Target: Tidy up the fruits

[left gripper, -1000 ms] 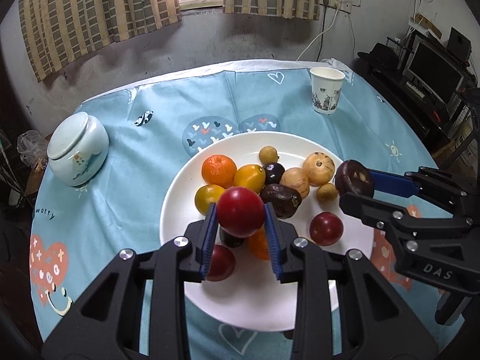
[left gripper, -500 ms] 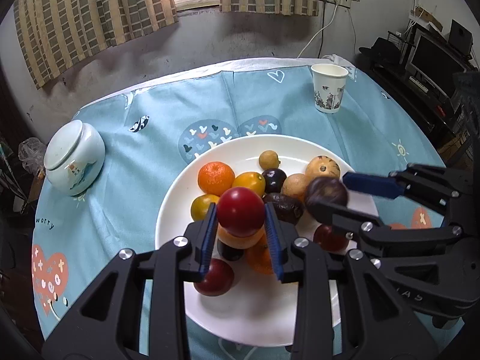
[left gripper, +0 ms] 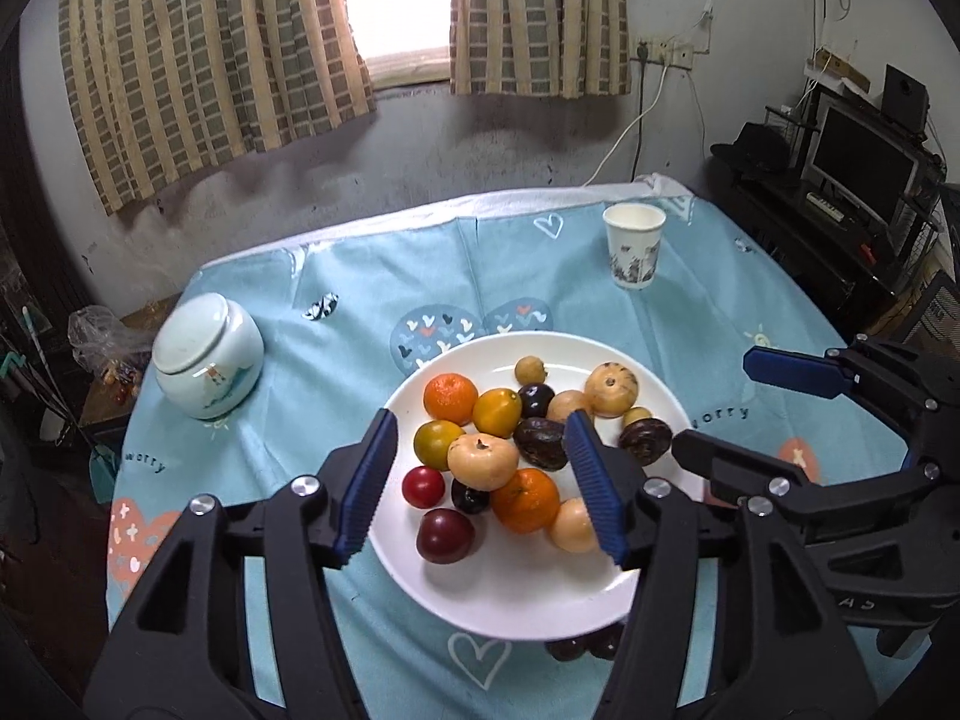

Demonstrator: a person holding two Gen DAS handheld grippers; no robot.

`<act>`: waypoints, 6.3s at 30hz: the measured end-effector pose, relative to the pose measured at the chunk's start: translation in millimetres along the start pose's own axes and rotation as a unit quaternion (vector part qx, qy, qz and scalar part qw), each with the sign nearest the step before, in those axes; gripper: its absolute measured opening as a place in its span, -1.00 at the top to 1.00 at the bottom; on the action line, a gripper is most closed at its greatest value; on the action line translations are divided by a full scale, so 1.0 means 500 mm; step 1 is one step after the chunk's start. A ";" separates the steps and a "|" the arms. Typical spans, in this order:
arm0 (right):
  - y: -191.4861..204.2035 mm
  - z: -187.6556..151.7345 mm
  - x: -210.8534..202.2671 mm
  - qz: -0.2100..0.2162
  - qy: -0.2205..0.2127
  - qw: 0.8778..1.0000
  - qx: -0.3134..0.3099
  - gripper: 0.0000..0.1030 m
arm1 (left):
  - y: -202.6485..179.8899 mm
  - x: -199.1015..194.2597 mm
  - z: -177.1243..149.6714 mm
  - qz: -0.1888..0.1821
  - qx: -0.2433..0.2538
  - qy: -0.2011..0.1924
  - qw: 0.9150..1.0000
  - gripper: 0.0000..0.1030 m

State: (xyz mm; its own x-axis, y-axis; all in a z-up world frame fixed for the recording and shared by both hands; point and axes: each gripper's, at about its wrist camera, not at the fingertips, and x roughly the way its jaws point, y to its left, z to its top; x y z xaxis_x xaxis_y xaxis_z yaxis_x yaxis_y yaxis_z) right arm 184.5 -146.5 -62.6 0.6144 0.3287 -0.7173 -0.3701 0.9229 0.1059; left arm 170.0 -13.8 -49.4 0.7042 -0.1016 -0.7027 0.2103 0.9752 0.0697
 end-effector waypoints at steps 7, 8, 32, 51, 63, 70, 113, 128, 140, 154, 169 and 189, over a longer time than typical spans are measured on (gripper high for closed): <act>0.036 -0.043 -0.120 -0.003 -0.033 0.999 -0.011 -0.33 | -0.007 -0.120 -0.032 0.005 0.003 -0.031 1.000 -0.36; 0.042 -0.058 -0.127 -0.002 -0.030 0.999 -0.010 -0.34 | -0.002 -0.129 -0.047 0.007 -0.002 -0.027 1.000 -0.36; 0.108 -0.262 0.117 0.037 0.137 0.989 -0.042 0.54 | 0.036 -0.022 -0.300 -0.011 -0.081 0.149 0.985 -0.50; 0.025 -0.301 0.051 0.049 0.130 0.990 0.031 0.54 | -0.078 0.148 -0.278 -0.051 -0.065 0.168 0.982 0.49; 0.065 -0.310 0.019 0.058 0.122 0.990 0.027 0.54 | -0.078 0.039 -0.282 -0.033 -0.034 0.145 0.988 0.49; 0.096 -0.306 -0.068 0.060 0.088 0.994 0.023 0.53 | -0.072 -0.065 -0.275 -0.020 -0.026 0.104 0.994 0.49; 0.076 -0.026 -0.125 0.045 -0.045 0.998 -0.027 0.53 | -0.020 -0.066 -0.031 0.012 -0.027 0.006 1.000 0.48; 0.015 0.002 0.050 0.047 0.003 0.999 -0.001 0.53 | 0.016 0.126 -0.021 0.013 -0.038 0.061 0.997 0.48; -0.005 -0.003 0.153 0.043 0.046 0.998 -0.012 0.51 | 0.018 0.195 -0.032 0.014 -0.033 0.079 0.996 0.47; -0.012 0.004 0.094 0.026 0.019 0.999 0.005 -0.27 | 0.034 0.104 -0.020 0.047 -0.051 0.042 0.997 -0.43; 0.056 -0.022 -0.153 0.032 -0.069 0.997 0.001 -0.32 | 0.019 -0.213 0.033 0.063 -0.065 -0.124 0.988 -0.95; 0.146 -0.072 -0.304 0.019 -0.119 0.993 -0.008 -0.47 | 0.015 -0.368 -0.020 0.078 -0.097 -0.139 0.982 -0.95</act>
State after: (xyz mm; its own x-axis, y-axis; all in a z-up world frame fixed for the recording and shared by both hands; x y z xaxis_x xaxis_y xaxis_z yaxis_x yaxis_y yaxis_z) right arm 39.1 -136.1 29.2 0.7459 0.4035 -0.5299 -0.4065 0.9060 0.1177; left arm 35.2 13.9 73.2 0.8811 0.0293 -0.4720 -0.0298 0.9995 0.0063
